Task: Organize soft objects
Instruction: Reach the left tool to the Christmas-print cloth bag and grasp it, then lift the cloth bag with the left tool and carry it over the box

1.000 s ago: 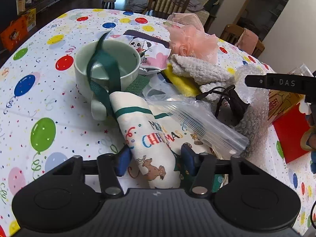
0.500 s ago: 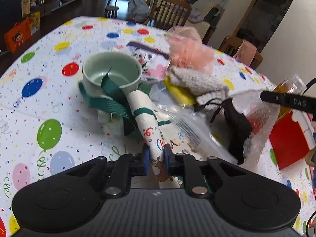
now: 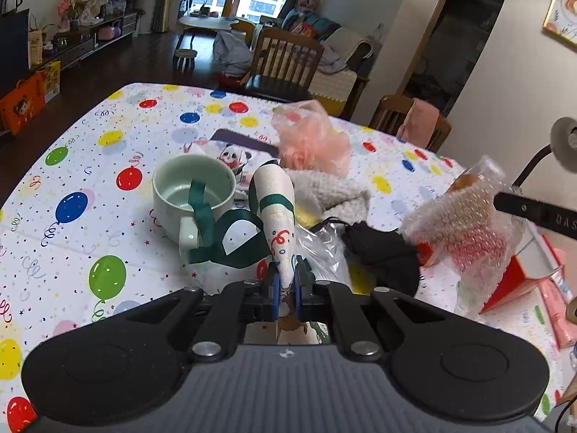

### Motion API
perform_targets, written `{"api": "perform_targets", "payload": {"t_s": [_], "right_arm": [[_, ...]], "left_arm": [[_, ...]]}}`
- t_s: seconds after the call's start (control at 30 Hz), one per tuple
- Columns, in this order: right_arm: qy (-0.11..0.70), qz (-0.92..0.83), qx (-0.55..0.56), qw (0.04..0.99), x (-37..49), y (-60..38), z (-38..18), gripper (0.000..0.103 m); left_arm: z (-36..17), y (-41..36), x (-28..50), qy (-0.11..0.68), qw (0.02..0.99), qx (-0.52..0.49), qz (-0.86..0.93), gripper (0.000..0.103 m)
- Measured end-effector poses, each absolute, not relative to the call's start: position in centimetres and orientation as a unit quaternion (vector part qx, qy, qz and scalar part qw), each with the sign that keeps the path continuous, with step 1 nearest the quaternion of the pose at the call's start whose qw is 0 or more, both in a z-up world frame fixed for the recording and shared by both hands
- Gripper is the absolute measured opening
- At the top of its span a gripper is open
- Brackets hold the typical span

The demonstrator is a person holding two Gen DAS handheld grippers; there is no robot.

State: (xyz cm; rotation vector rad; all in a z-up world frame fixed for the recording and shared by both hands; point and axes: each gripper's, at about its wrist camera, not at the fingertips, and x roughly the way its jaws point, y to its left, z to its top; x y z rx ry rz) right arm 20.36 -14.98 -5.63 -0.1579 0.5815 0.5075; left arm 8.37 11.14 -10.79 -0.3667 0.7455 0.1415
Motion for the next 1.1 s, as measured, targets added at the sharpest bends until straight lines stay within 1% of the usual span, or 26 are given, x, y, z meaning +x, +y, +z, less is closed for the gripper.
{"api": "perform_targets", "payload": {"t_s": [0.2,0.37,0.67,0.87,1.1], "right_arm": [[0.275,0.24,-0.053,0.929,18.4,-17.2,-4.2,0.005],[0.267,0.234,-0.034,0.934,16.5,-18.9,-2.9,0.005],[0.238,0.222,-0.033,0.945,14.2,-21.2,-0.1,0.005],[0.223,0.21,-0.038,0.951,14.2,-23.1,1.0,0.005],[0.221,0.188,-0.025,0.957,16.1,-27.2,2.4,0.005]], "left_arm": [[-8.7,11.6,6.7,0.348,0.916,-0.193,0.051,0.007],[-6.8,11.4,5.4,0.338,0.922,-0.184,0.038,0.007],[-2.8,9.6,4.0,0.313,0.933,-0.175,-0.015,0.007],[-0.2,7.1,4.5,0.298,0.94,-0.157,-0.053,0.007],[1.3,3.2,7.6,0.294,0.941,-0.135,-0.095,0.007]]}}
